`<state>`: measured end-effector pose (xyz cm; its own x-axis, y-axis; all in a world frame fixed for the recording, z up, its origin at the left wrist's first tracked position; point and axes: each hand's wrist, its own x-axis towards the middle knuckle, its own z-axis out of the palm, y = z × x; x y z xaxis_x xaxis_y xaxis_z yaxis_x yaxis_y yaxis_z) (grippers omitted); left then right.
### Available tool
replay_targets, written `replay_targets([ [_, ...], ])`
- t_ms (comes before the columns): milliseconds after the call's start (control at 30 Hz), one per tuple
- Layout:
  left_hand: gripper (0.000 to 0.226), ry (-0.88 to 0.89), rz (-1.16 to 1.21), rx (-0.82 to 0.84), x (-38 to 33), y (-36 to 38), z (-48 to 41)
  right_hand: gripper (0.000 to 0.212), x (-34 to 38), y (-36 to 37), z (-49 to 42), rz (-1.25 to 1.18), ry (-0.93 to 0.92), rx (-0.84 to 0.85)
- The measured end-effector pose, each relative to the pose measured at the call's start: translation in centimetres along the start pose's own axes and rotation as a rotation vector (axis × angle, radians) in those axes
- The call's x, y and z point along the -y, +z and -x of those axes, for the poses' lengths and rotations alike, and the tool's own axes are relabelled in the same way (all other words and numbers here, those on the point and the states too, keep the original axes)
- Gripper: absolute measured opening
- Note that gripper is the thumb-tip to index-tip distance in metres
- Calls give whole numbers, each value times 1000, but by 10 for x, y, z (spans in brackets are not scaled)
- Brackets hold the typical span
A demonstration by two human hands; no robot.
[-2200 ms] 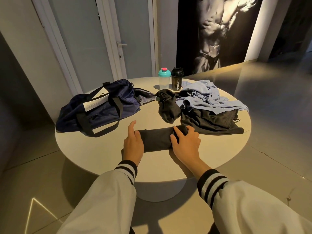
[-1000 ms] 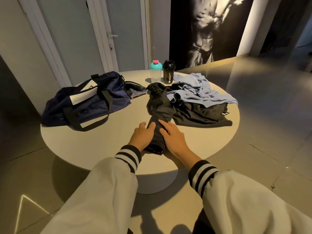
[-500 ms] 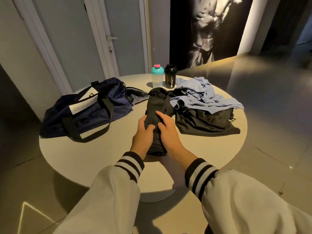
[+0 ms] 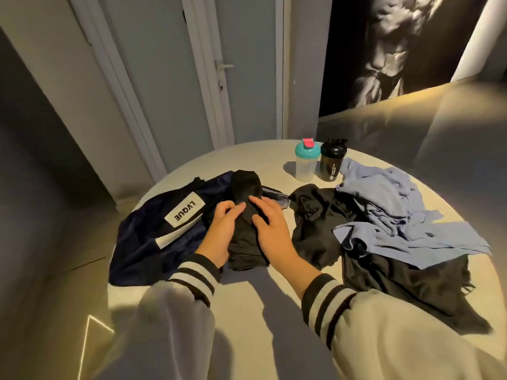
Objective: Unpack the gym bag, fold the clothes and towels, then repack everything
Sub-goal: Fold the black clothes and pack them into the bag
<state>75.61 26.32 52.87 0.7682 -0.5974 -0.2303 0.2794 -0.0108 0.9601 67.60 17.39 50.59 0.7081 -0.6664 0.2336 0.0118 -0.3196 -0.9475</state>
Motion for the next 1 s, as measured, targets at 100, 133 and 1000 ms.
replay_targets([
  [100, 25, 33, -139, -81, -34, -20, -6, 41, 34, 23, -19, 35, 49, 83],
  [133, 35, 50, -160, -97, -44, -31, -8, 40, 45, 33, -24, 41, 57, 105],
  [1000, 50, -531, -629, 111, -50, -188, -92, 49, 18, 139, -67, 704, 705, 371],
])
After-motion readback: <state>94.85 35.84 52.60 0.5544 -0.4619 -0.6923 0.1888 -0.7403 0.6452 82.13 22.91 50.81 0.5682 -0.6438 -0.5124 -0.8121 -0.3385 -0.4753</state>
